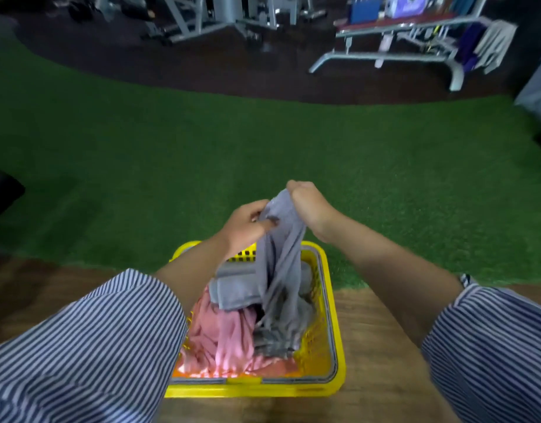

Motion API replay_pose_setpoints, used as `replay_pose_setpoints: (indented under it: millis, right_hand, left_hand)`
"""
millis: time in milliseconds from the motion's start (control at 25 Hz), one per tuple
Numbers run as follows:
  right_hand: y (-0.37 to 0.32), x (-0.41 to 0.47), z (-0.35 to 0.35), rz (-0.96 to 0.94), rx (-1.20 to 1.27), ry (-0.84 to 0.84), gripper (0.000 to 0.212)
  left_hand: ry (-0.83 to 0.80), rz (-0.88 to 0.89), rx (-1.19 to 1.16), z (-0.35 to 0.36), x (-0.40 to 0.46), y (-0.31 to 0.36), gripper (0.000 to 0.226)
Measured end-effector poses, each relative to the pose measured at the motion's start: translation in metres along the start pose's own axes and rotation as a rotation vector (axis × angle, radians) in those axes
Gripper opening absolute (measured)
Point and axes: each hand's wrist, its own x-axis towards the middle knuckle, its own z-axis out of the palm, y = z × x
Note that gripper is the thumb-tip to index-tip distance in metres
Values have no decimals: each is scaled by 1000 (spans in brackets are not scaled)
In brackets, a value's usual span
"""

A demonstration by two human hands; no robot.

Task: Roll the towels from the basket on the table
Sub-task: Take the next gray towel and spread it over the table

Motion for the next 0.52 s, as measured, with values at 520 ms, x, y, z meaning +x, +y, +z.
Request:
replay_pose_setpoints:
  millis: [520]
  right_hand:
    - [-439, -101, -191, -316, 186, 340, 26]
  left_hand:
    - [143, -48, 763, -165, -48, 417, 28]
